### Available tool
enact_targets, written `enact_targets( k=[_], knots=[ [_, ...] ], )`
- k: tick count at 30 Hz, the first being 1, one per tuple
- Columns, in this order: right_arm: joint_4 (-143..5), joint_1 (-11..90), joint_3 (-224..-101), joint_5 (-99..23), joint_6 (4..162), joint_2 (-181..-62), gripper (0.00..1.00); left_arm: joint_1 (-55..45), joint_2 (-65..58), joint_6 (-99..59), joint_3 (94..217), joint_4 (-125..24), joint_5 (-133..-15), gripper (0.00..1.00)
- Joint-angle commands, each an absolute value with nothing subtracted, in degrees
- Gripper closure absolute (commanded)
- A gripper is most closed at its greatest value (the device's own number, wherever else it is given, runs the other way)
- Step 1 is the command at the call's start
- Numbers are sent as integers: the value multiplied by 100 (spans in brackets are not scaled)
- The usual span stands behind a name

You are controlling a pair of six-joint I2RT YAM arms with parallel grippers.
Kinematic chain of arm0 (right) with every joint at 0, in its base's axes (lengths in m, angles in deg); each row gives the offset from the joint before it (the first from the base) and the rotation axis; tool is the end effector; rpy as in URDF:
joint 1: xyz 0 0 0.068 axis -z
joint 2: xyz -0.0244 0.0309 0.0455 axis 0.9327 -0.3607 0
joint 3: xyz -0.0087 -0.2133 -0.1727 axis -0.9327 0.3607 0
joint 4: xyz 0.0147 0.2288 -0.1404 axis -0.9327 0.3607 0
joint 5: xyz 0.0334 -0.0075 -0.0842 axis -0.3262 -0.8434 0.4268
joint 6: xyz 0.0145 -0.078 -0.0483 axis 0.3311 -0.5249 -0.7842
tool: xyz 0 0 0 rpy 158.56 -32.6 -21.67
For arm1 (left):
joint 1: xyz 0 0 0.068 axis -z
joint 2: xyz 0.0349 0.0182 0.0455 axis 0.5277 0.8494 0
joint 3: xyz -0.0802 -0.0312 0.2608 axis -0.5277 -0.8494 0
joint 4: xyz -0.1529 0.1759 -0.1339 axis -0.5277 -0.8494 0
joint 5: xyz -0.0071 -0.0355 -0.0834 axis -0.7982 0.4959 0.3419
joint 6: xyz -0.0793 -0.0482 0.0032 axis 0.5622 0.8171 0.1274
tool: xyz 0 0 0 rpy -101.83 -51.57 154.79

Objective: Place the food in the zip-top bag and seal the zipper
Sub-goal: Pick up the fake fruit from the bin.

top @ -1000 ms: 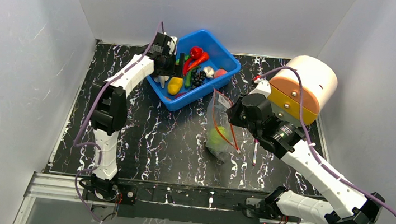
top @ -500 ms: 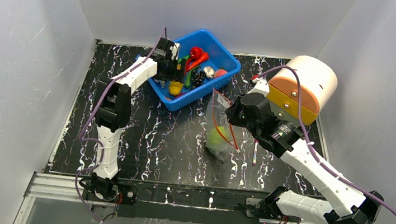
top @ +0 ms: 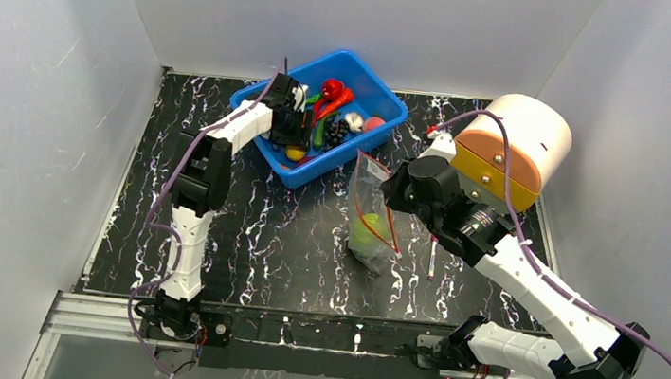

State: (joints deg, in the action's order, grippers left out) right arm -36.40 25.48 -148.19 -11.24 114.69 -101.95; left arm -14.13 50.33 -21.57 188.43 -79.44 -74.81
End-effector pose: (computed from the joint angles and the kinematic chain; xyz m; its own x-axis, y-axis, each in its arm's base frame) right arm 0.2180 0.1692 0.3253 -0.5898 0.2524 -0.7671 -0.1133 0.9146 0.3881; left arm 0.5120 -0.1750 0.1482 -0.8000 0.0671 -0.5963 0.2376 0.9480 -0.2120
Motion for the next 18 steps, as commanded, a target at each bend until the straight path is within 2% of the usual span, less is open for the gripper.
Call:
enact_targets(
  k=[1, 5, 18],
  knots=[
    [-3896, 2564, -15068, -1069, 11475, -10110, 100, -1377, 4621, -2123, 18930, -8150, -7518, 62],
    [-4012, 2564, -15074, -1203, 11566, -10167, 100, -1341, 4287, -2016, 18870, -8231, -7649, 67],
    [-4142, 2562, -15509, -1384, 12044, -10600, 100, -1278, 2643, -1370, 18162, -7680, -7066, 70]
  ],
)
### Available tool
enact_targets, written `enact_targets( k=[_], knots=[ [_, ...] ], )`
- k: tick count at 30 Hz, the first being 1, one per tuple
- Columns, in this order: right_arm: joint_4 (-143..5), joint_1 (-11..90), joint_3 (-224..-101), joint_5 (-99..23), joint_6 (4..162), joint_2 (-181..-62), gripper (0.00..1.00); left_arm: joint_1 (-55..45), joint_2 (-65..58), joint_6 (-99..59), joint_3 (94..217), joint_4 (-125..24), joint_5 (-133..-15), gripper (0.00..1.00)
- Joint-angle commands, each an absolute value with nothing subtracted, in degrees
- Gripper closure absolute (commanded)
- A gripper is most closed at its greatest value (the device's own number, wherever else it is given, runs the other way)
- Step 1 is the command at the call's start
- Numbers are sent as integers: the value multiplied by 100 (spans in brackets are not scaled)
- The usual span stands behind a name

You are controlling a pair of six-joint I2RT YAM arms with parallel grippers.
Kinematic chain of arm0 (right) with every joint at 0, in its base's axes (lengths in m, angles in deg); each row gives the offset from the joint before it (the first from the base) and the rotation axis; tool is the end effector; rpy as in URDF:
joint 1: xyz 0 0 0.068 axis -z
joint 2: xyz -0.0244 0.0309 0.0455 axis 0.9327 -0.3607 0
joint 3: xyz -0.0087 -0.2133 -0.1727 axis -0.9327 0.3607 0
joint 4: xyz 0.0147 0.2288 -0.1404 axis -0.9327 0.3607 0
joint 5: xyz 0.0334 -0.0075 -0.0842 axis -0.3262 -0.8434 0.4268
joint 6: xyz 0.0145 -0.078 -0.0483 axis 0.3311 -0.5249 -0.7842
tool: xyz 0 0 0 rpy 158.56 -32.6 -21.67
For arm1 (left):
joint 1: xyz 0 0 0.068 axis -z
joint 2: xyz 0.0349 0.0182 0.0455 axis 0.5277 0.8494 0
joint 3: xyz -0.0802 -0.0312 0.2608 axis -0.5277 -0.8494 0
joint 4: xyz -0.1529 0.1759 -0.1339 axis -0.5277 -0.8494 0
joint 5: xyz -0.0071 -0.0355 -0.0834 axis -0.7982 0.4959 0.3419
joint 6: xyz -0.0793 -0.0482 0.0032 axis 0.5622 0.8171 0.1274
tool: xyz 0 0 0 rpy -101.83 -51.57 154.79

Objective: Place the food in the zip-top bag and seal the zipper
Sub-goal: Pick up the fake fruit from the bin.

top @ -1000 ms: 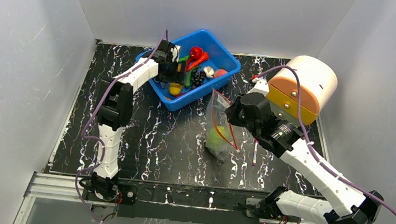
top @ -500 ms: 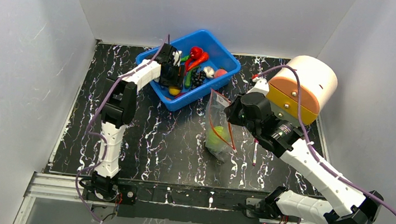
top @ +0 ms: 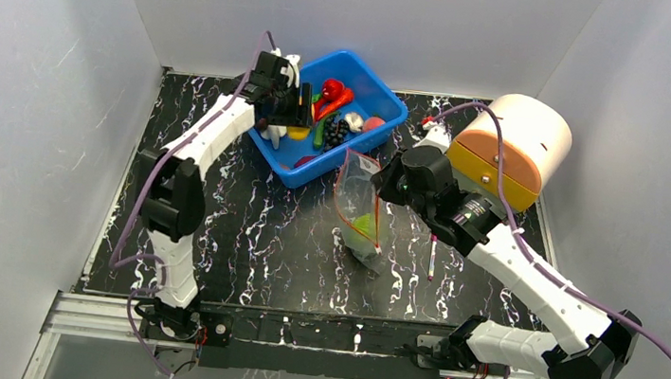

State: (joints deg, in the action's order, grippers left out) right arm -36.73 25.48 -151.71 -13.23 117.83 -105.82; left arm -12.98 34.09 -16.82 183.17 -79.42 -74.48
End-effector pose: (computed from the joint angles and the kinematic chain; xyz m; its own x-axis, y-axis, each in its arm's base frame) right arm 0.2285 0.1830 0.3312 -0.6136 0.2943 -0.7327 -0.1013 0.8909 0.4427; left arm 0.4721 -0.1734 0.2573 -0.7004 -0.0349 -0.7129 0.2425 0.9278 -0.2836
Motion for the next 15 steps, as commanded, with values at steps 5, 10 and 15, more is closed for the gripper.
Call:
enact_targets(
  k=[5, 10, 15],
  knots=[
    [-4147, 2565, -15328, -1349, 12335, -10682, 100, -1271, 1987, -905, 17713, -7255, -6449, 70],
    [-4386, 2567, -15200, -1500, 12857, -10622, 100, -1277, 1278, -257, 17110, -6837, -5716, 71],
    [-4738, 2567, -15126, -1429, 13230, -10544, 100, -1270, 606, 650, 16262, -5999, -4848, 71]
  ],
)
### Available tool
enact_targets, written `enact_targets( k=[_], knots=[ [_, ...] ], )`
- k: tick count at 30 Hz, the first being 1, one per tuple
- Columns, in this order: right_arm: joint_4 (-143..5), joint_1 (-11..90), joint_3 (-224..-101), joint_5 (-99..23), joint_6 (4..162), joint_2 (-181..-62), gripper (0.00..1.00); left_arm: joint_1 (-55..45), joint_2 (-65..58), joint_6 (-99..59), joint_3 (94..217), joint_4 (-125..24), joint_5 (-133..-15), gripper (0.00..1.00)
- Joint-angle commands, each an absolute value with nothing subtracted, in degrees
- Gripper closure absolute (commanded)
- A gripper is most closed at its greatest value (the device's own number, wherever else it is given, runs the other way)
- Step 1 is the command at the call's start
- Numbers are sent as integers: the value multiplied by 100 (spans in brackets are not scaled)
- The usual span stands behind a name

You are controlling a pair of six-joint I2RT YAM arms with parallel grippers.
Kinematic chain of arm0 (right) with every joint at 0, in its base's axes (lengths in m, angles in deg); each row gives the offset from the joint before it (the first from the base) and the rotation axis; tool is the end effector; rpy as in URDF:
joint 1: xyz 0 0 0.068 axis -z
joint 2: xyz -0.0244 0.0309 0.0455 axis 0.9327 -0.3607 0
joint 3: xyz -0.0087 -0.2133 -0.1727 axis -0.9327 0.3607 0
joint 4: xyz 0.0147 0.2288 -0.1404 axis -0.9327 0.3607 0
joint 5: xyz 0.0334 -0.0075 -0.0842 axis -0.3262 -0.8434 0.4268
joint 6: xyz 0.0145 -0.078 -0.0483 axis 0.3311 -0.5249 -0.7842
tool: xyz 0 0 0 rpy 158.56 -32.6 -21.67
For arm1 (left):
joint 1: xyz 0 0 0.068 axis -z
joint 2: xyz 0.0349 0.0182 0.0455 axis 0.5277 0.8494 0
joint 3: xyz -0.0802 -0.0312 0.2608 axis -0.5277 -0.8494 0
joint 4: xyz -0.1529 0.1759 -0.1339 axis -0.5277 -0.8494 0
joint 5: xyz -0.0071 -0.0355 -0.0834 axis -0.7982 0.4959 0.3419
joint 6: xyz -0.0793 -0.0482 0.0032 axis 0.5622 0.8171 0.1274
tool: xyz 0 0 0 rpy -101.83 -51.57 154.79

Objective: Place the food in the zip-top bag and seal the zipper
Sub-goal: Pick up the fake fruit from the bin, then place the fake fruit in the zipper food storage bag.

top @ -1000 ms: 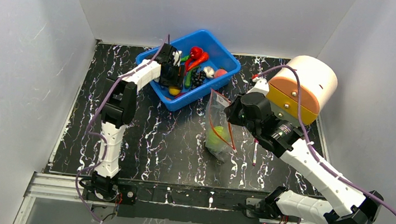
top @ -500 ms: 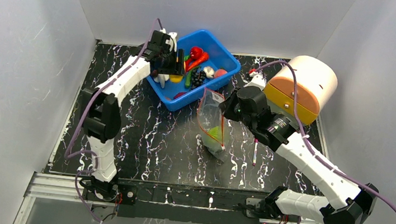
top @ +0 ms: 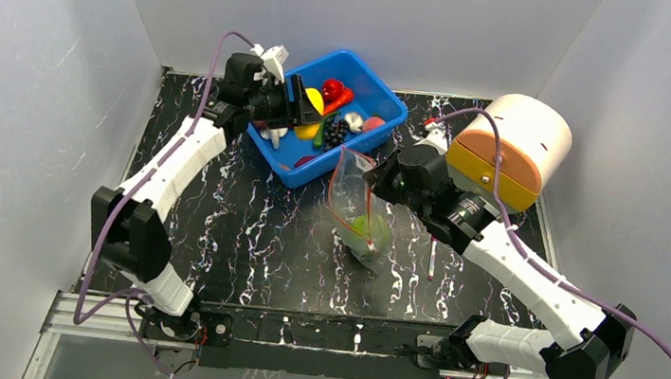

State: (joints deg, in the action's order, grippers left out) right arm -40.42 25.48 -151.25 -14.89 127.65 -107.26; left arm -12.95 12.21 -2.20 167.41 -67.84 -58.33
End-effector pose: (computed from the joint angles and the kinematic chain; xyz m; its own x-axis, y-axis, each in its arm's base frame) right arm 0.2349 0.1923 0.3293 -0.6250 0.4475 -0.6396 -0.0224 0.8088 0.5877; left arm 0.3881 -0.1688 0.3495 -0.6388 -0.2617 -0.7235 0.3828 0.7076 -0.5939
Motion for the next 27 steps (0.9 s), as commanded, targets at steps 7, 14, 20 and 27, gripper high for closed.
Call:
enact_targets(
  k=[7, 14, 20, 27],
  knots=[
    [-5217, 2564, -15069, -1091, 13639, -10552, 100, -1049, -193, 2138, 15099, -4348, -3719, 71],
    [-5444, 2567, -14985, -894, 13955, -10688, 100, -183, -297, 3339, 14333, -2704, -3522, 72],
    [-5463, 2567, -15081, -913, 14010, -10692, 100, 10, -326, 3067, 14093, -2938, -3786, 75],
    [-5481, 2561, -14968, -904, 14045, -10518, 100, 16, -388, 1891, 14434, -4577, -4588, 75]
  ],
)
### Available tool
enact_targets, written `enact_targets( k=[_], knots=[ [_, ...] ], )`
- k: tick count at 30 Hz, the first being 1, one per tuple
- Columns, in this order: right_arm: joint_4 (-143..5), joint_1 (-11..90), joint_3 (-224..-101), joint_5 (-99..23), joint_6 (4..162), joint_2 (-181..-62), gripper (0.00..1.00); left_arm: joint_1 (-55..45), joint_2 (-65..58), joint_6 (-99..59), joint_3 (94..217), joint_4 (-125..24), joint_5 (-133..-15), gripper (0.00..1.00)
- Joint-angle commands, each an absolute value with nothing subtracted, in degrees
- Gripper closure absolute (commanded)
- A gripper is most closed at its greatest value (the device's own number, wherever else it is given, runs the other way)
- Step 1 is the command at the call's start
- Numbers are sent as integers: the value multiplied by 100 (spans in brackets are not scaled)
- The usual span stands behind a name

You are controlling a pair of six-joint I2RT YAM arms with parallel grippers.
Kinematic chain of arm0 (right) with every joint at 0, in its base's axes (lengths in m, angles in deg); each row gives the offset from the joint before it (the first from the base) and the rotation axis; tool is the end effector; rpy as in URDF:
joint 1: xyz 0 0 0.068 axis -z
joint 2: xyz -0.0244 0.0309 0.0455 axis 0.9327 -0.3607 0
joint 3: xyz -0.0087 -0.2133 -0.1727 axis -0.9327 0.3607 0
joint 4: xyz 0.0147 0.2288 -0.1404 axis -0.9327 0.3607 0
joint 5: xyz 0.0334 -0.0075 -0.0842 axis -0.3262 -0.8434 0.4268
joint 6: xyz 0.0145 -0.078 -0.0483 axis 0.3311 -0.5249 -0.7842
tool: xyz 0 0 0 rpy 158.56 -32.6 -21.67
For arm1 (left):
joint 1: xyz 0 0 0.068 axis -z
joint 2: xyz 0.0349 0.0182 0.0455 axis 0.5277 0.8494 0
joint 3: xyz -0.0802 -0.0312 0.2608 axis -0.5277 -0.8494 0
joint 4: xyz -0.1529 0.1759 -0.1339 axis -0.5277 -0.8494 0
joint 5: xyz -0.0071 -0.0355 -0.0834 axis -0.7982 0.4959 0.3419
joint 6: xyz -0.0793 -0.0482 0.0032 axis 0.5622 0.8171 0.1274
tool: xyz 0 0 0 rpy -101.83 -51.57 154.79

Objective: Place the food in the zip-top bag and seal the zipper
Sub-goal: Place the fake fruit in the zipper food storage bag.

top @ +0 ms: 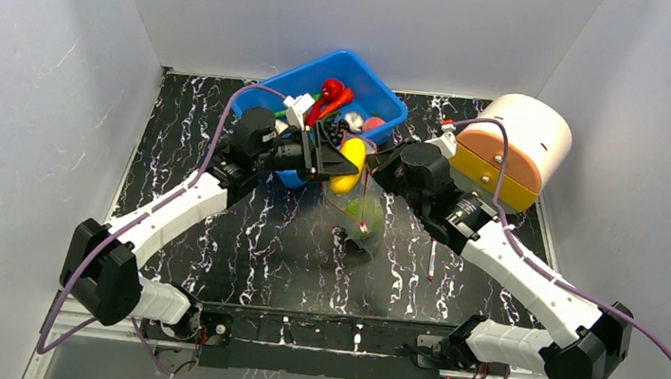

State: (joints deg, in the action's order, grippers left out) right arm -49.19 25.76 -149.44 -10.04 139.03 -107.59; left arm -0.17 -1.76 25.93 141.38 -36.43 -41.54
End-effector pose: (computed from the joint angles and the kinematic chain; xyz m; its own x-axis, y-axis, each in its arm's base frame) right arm 0.2474 0.1927 0.3371 -0.5077 0.6701 -0.5415 0.0754 0.6607 0.7469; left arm 0.2744 -0.2335 0.3382 -0.8326 -0.2415 -0.4984 0.4641 0.1868 -0.8659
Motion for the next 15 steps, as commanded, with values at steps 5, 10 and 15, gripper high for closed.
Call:
enact_targets(
  k=[5, 10, 15],
  knots=[
    [-5564, 2566, -14961, -1067, 13988, -10494, 100, 32, -229, 1524, 14595, -5220, -4951, 77],
    [-5691, 2561, -14826, -1279, 13940, -10389, 100, 49, -110, 1214, 14731, -5676, -5322, 76],
    [-5898, 2566, -14667, -1477, 13890, -10326, 100, 58, 267, 1169, 14928, -5951, -5149, 76]
  ],
)
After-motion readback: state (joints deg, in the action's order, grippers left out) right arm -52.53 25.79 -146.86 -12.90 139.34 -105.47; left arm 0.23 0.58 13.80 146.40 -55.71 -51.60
